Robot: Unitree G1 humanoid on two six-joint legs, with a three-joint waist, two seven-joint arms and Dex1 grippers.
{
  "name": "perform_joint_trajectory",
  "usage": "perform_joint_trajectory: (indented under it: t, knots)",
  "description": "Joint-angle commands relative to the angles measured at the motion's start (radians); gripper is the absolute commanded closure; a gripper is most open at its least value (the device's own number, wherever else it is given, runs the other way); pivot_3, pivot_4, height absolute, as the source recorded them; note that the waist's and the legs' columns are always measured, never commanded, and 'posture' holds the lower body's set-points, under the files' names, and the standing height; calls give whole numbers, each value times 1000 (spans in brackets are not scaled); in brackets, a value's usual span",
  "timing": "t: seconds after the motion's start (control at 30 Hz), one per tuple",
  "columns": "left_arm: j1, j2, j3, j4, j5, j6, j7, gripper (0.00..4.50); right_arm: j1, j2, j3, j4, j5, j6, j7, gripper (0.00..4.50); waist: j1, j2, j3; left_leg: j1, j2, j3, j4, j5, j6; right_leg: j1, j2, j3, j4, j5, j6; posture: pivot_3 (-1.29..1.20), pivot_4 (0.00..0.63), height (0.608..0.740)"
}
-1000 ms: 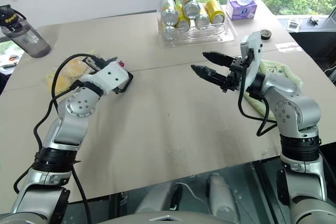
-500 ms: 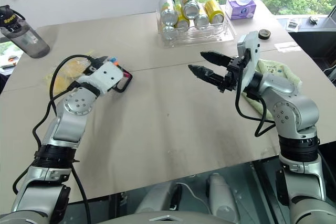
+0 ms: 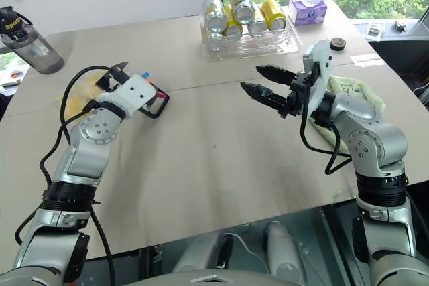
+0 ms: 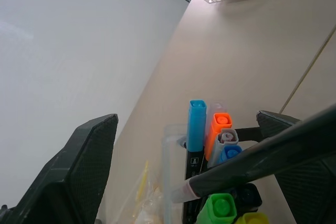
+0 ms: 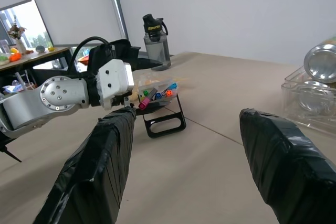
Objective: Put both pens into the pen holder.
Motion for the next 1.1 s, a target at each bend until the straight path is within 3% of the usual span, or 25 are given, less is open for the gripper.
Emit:
perform_joint_trajectory:
  t: [0.03, 0.23, 1.1]
  knots:
    - [-18, -4, 21, -83, -13, 30, -15, 49, -19, -2, -7, -21, 9, -16, 4, 1135, 0, 0, 0, 0, 0, 0, 0, 0, 0, 0, 0, 0, 0, 0, 0, 0, 150, 739]
    - [-51, -59, 63, -100, -69, 110, -7, 49, -19, 1, -1, -18, 4, -19, 8, 1135, 0, 0, 0, 0, 0, 0, 0, 0, 0, 0, 0, 0, 0, 0, 0, 0, 150, 739]
    - [-55, -103, 147, -61, -169, 252, 47, 49, -3, 1, 0, -21, 2, -28, 10, 1135, 0, 0, 0, 0, 0, 0, 1, 0, 0, 0, 0, 0, 0, 0, 0, 0, 150, 739]
